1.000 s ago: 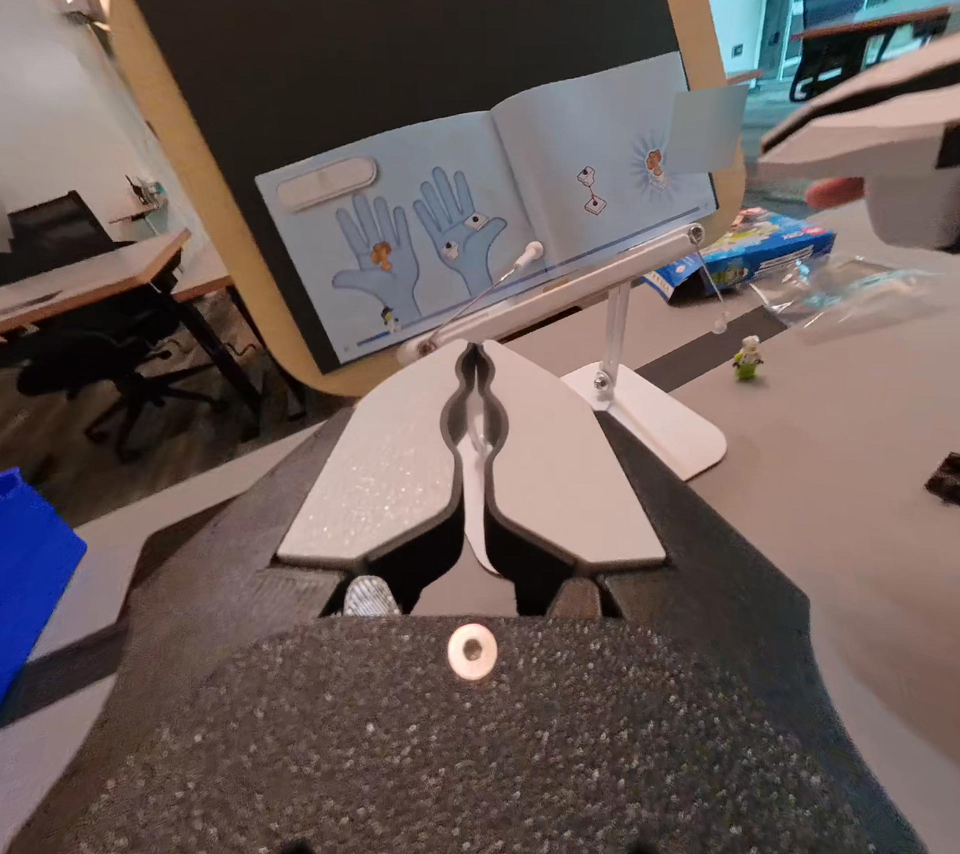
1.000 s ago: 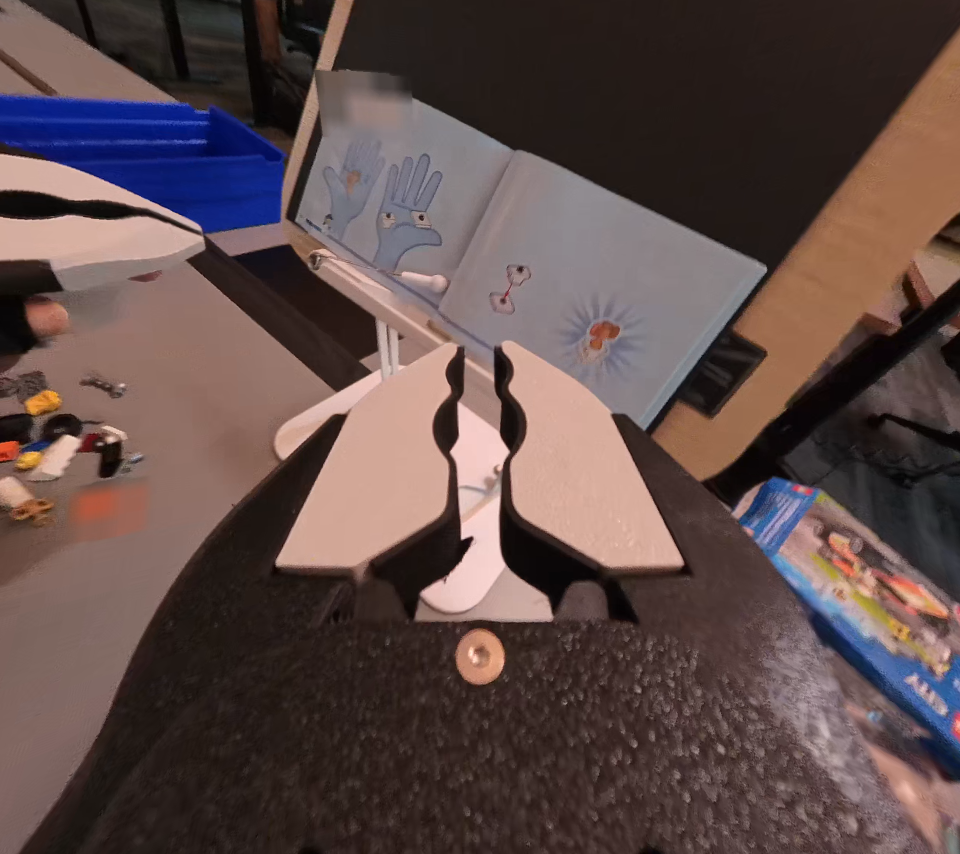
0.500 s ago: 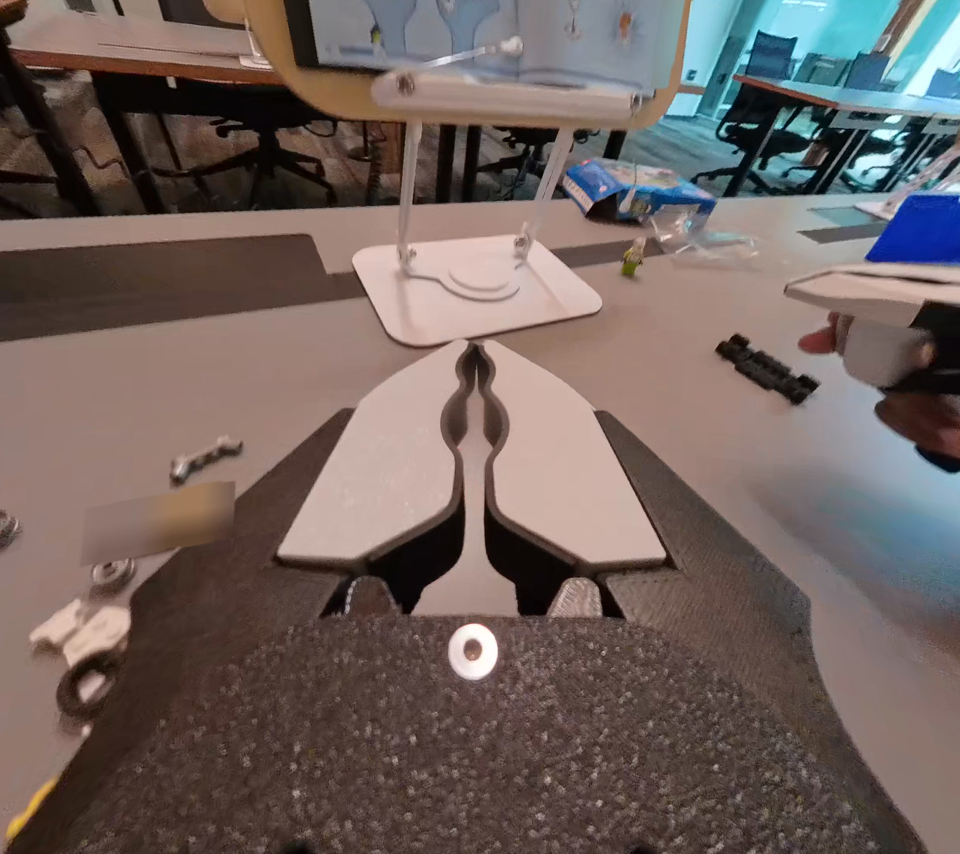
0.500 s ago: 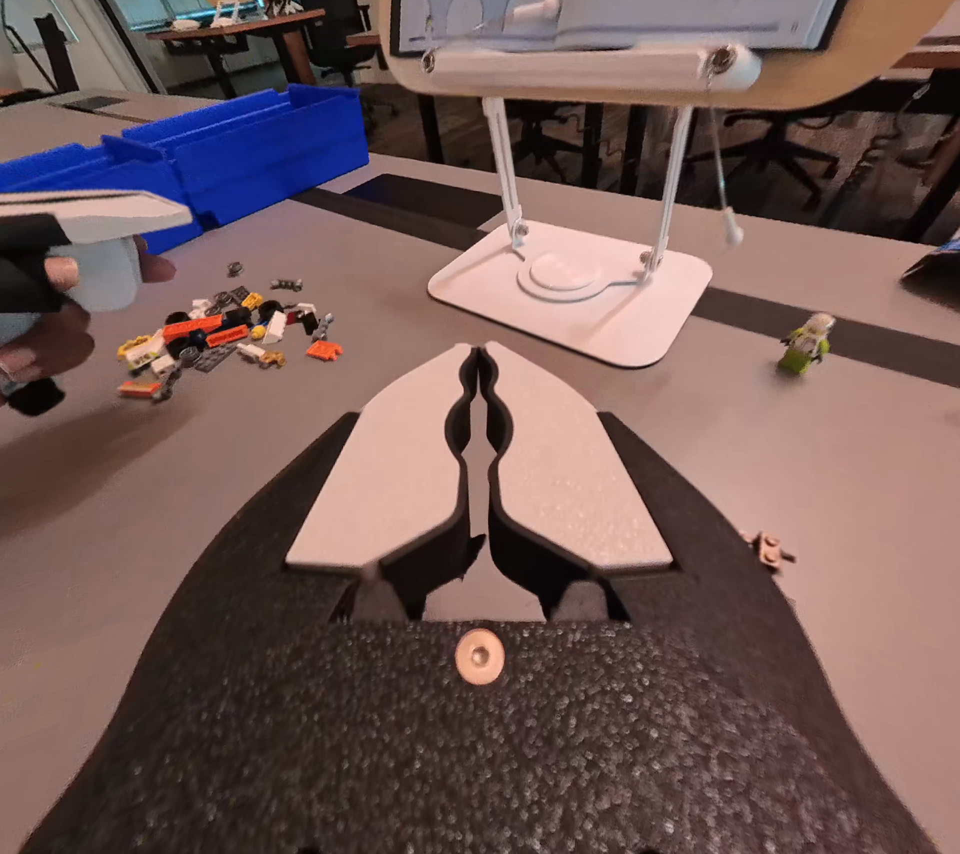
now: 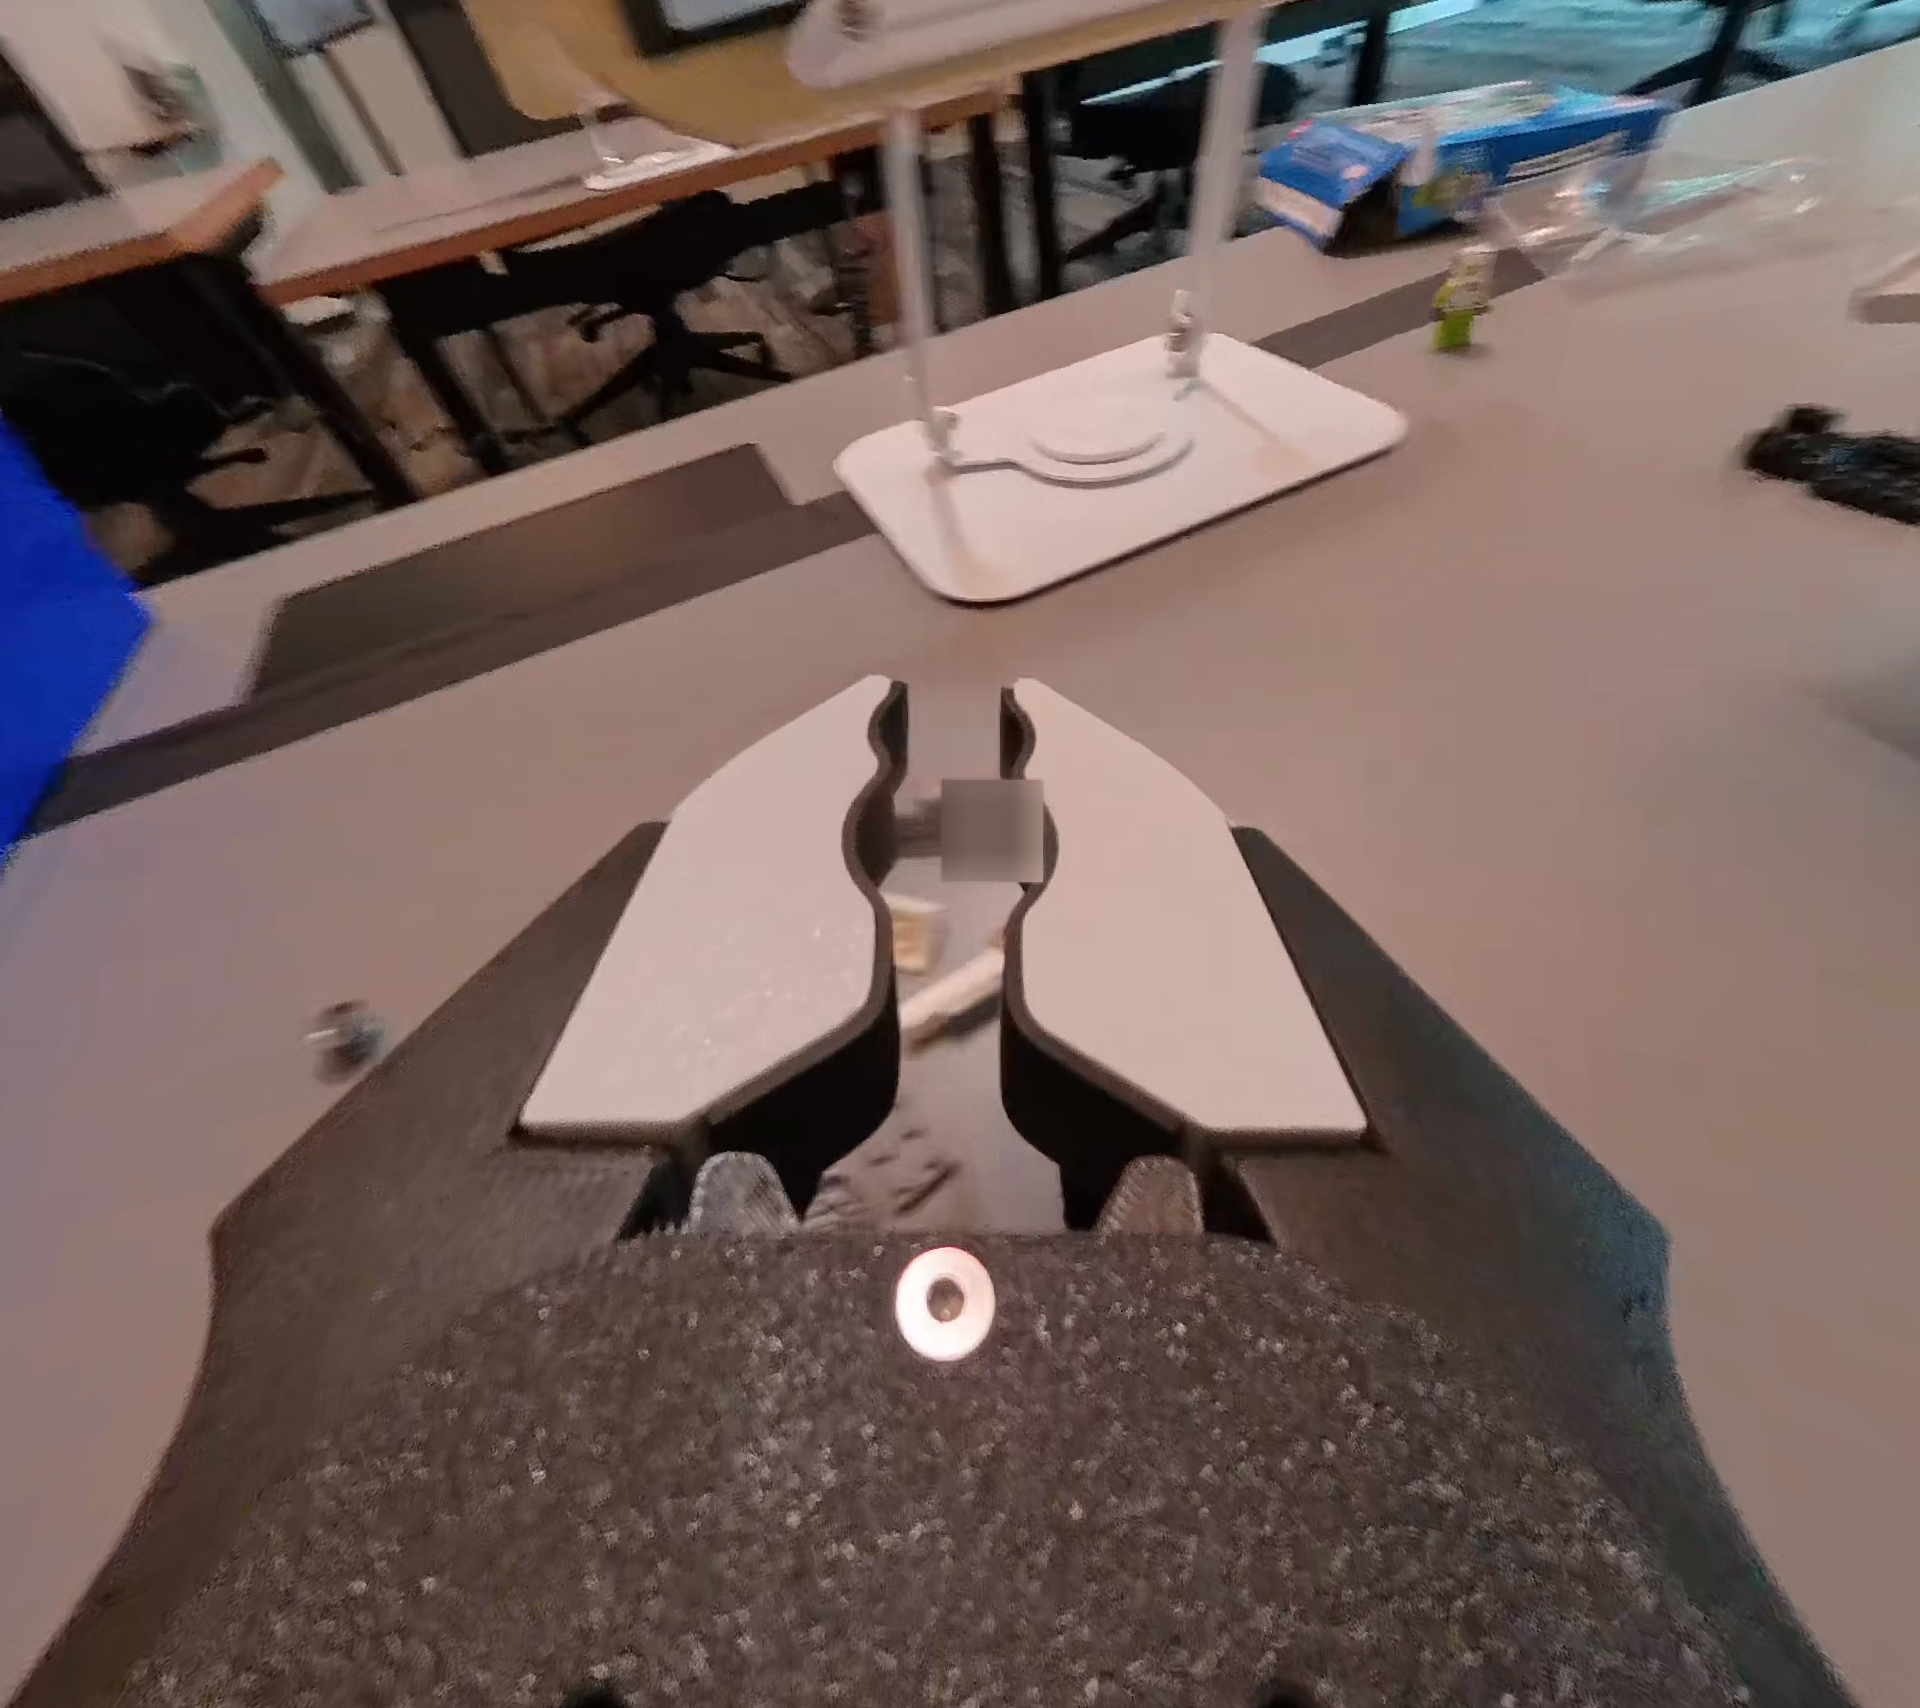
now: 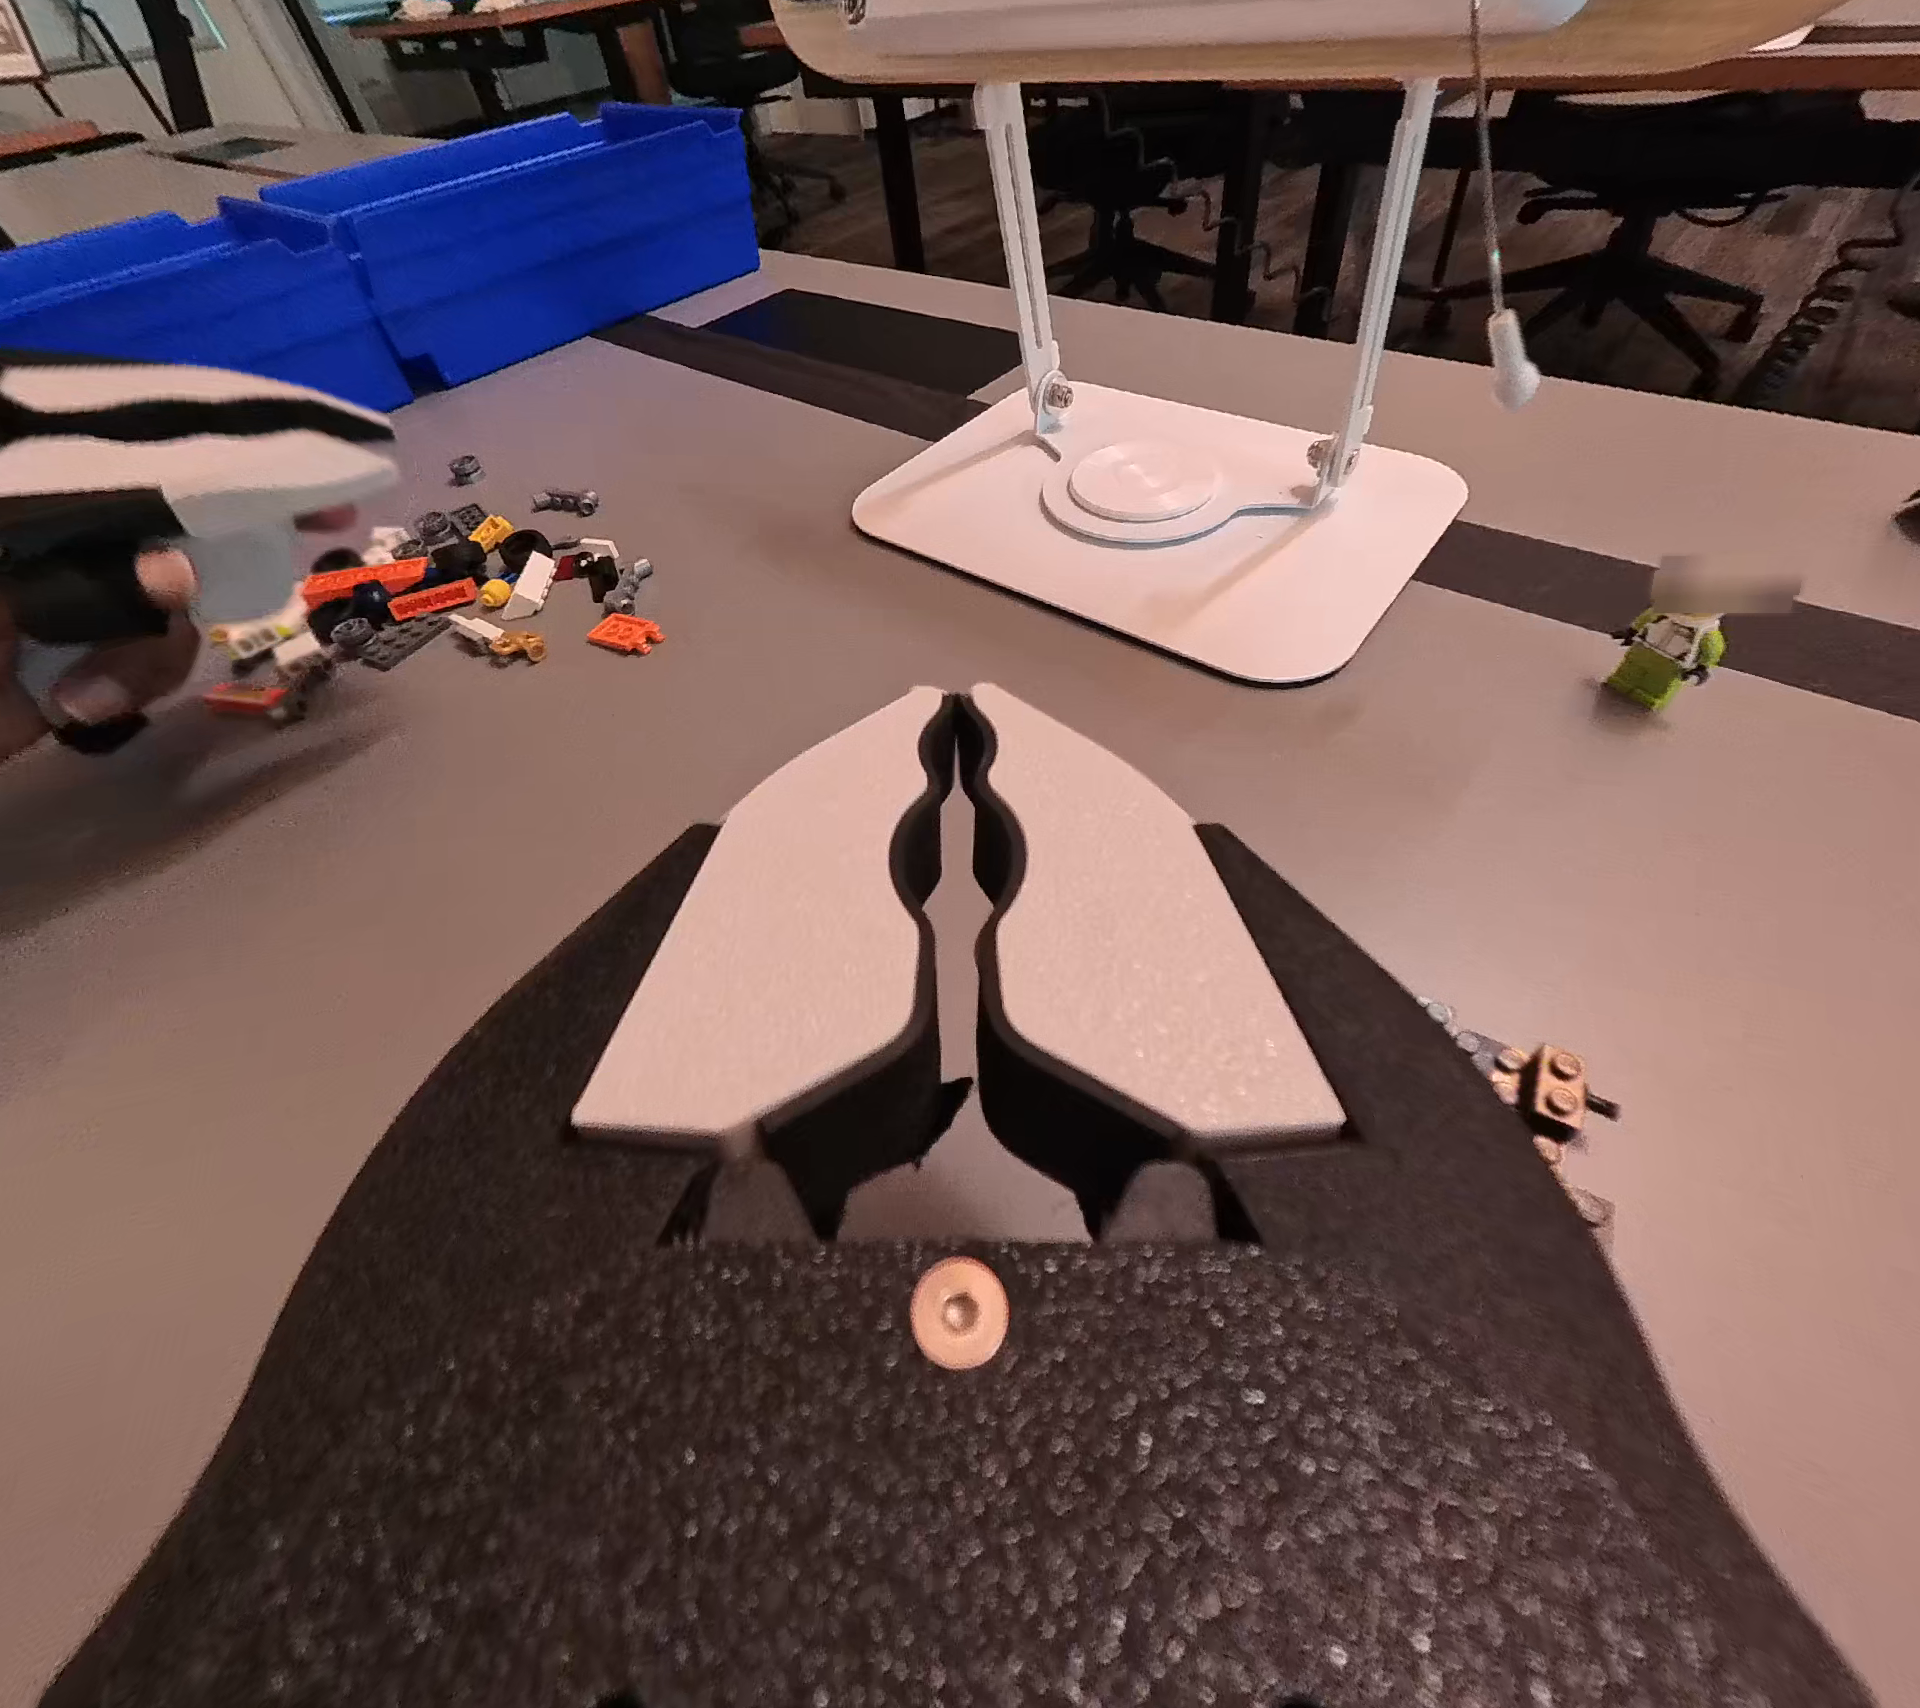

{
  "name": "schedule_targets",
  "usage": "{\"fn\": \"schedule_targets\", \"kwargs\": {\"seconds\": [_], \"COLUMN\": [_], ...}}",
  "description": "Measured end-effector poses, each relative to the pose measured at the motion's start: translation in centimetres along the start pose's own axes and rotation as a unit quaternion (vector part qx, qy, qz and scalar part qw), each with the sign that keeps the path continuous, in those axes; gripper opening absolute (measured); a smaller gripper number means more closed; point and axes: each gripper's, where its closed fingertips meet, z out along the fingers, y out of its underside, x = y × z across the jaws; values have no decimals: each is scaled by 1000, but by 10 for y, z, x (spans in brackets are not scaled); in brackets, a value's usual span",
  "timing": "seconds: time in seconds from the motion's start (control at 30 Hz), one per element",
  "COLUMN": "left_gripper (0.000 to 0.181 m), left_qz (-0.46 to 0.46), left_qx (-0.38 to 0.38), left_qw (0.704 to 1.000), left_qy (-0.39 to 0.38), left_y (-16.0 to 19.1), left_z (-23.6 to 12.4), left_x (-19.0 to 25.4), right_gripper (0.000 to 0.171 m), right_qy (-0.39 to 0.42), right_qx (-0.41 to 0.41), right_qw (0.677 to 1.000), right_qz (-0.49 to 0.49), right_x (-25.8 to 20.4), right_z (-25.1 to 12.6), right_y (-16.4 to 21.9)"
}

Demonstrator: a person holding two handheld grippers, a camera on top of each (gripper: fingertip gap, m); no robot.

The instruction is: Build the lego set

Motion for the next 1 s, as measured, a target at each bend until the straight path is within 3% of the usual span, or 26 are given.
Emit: {"fn": "schedule_targets", "kwargs": {"seconds": [0.07,0.2,0.4,0.63,0.77,1.0], "left_gripper": [8,3,15,21,23,0], "left_qz": [2,-1,85,171,258,311], "left_qx": [1,-58,-156,-203,-259,-269], "left_qw": [999,998,977,943,902,876], "left_qy": [-34,16,116,200,230,250], "left_y": [-1,25,64,69,82,84], "left_z": [-9,-17,-18,1,13,25], "left_x": [-29,-44,-17,7,15,21], "right_gripper": [0,0,0,0,0,0], "right_qy": [-4,-15,-28,-38,-40,-45], "right_qx": [-8,-18,-33,-49,-59,-70], "right_qw": [1000,1000,999,998,997,996], "right_qz": [-4,-1,7,24,23,25], "right_x": [0,-3,-6,-8,-10,-11], "right_z": [1,2,4,6,7,9], "right_y": [2,4,10,16,21,26]}}
